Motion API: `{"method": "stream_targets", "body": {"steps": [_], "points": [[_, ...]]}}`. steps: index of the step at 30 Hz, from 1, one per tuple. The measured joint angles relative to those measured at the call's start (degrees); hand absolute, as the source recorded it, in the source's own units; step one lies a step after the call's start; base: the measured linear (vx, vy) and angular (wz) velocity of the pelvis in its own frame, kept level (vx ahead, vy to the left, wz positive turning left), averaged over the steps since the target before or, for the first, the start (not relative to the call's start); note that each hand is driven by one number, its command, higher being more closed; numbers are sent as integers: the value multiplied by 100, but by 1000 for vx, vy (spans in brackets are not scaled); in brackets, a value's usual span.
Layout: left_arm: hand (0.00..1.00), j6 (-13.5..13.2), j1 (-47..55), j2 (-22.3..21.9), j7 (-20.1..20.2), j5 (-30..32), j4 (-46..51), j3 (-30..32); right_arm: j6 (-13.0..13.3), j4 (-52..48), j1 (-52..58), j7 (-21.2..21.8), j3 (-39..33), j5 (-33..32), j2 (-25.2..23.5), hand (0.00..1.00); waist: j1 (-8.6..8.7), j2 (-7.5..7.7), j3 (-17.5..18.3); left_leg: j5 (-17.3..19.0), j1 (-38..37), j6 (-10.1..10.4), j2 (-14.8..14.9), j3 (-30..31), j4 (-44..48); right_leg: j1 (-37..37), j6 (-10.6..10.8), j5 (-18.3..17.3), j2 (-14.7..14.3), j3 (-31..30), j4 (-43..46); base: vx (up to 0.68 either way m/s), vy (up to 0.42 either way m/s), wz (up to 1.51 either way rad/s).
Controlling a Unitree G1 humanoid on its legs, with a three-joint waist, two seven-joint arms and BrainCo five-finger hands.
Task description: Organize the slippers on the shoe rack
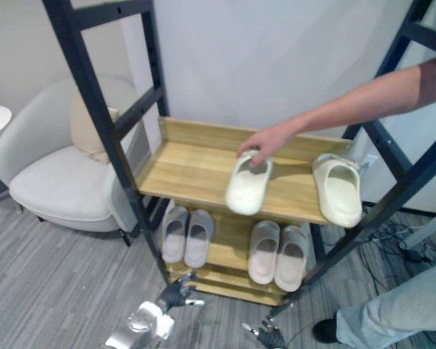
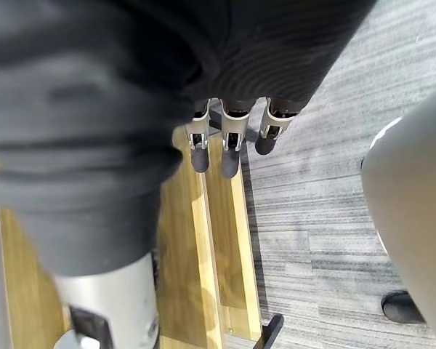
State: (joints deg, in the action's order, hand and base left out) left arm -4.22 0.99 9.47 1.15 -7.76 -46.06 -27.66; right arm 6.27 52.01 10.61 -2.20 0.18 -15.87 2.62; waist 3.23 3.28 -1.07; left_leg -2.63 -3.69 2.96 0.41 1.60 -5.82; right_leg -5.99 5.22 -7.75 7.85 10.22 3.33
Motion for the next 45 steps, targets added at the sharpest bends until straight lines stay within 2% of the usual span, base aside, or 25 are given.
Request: {"method": "stream_targets", "body": {"steps": [3, 4, 10, 19, 26, 45], "points": [[0, 3, -6, -45, -129, 284, -501, 242, 3, 187, -112, -43, -8, 0, -12, 0, 4, -7, -6, 5, -10, 4, 2, -36, 0, -5, 0, 11, -3, -14, -27, 1, -8, -7], [0, 4, -7, -89, -245, 589, -744, 418, 9, 301, -186, -72, -10, 0, -9, 0, 4, -20, -14, 5, -20, 4, 3, -50, -1, -11, 1, 14, -4, -30, -33, -5, -10, -4], [0, 10, 5, -183, -492, 1228, -1103, 650, 8, 394, -262, -137, -69, -2, 9, 0, 3, -65, -63, 7, -46, 5, 19, -130, -1, -3, -1, 60, -17, -135, -54, -29, -5, -7], [0, 24, 60, -203, -614, 1447, -1319, 1038, 19, 533, -337, -220, -224, -2, -16, 0, 2, -89, -103, 39, -116, 46, 87, -293, -2, 20, -22, 102, -78, -295, -63, -34, -9, -11], [0, 22, 64, -321, -635, 1446, -1322, 1078, 21, 560, -363, -237, -229, -1, 6, 0, 3, -118, -122, 47, -117, 57, 92, -284, -1, 15, -23, 101, -89, -288, -68, 0, 0, 0], [0, 3, 26, -382, -711, 1551, -1429, 820, 100, 742, -457, -255, -232, -2, 28, 0, 14, -217, -129, 49, -135, 60, 98, -288, 0, 1, -25, 102, -94, -311, -70, 0, 0, 0]]}}
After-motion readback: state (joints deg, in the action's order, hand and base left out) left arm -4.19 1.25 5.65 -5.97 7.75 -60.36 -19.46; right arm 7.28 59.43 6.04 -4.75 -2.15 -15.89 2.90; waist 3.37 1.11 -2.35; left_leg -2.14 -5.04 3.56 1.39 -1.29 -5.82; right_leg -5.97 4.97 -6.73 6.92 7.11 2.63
